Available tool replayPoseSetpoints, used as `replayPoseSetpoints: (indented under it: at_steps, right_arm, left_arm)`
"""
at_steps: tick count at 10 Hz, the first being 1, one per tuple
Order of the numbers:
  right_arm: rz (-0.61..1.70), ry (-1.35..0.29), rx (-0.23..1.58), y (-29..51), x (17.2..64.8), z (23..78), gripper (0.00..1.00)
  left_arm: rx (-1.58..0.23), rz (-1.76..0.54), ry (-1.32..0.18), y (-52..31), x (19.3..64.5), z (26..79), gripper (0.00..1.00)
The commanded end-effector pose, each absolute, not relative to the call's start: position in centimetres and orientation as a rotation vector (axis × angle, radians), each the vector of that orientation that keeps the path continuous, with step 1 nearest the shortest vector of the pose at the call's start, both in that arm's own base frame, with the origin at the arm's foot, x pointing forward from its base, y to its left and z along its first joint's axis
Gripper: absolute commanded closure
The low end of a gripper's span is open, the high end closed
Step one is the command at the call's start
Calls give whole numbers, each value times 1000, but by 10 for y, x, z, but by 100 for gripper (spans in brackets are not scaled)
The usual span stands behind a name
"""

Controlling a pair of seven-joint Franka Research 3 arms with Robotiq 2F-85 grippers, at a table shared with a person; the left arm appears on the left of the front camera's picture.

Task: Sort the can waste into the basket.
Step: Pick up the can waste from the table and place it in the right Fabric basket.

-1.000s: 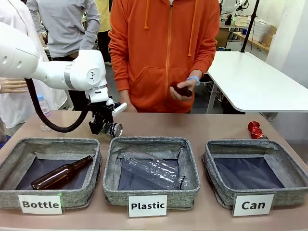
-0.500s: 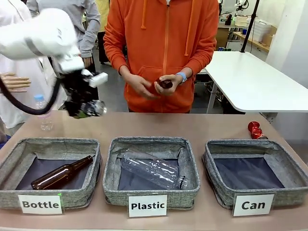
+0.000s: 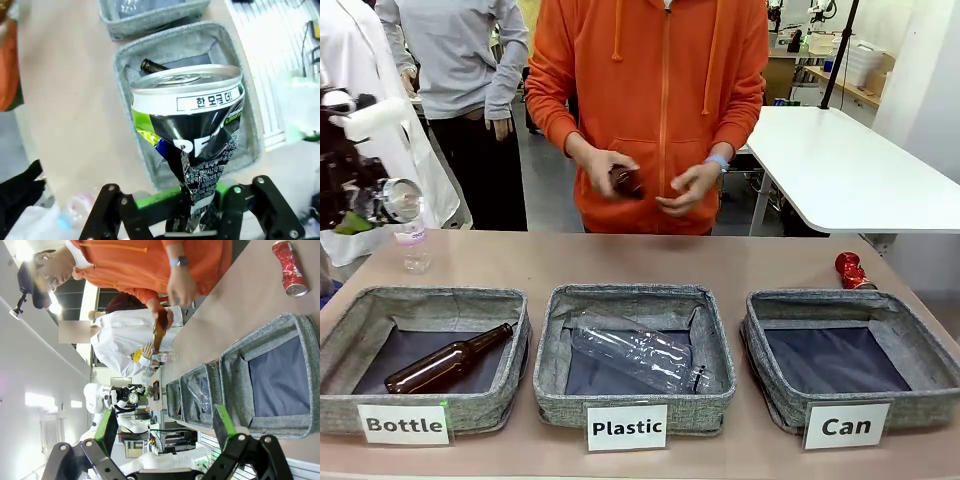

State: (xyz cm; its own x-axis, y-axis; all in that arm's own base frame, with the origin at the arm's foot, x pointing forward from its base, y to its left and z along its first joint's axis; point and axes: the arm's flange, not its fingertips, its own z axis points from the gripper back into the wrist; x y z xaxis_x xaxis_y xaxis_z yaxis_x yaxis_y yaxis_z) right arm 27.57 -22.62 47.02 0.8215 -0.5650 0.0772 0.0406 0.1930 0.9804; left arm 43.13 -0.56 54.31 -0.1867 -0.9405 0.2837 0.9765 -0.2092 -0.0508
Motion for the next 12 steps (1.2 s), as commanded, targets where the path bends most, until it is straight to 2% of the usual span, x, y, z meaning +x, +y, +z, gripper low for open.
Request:
replayPoseSetpoints:
  at_steps: [1, 2, 3, 4, 5, 7, 9, 12]
  right_arm:
    - [-426, -491, 1320, -227, 275, 471, 0]
    - [-426, -491, 1320, -227, 275, 471, 0]
    - [-426, -491, 1320, -227, 275, 471, 0]
    - [-426, -491, 1320, -227, 275, 471, 0]
    - [-426, -491, 1320, -227, 275, 471, 0]
    - [-426, -491, 1320, -227, 275, 471, 0]
    - [-426, -491, 1320, -227, 275, 471, 0]
    - [-426, -491, 1320, -227, 275, 471, 0]
  left_arm:
    - [-287, -1678, -313, 26, 414, 515, 100]
    - [-237, -1536, -314, 49, 412, 508, 100]
    - [-291, -1712, -217, 13, 422, 532, 100]
    - [-274, -1634, -260, 39, 416, 518, 100]
    - [-244, -1663, -260, 52, 417, 542, 100]
    - [-315, -1597, -223, 142, 412, 591, 100]
    - [-408, -1520, -364, 209, 392, 610, 100]
    - [-492, -1517, -447, 236, 397, 595, 100]
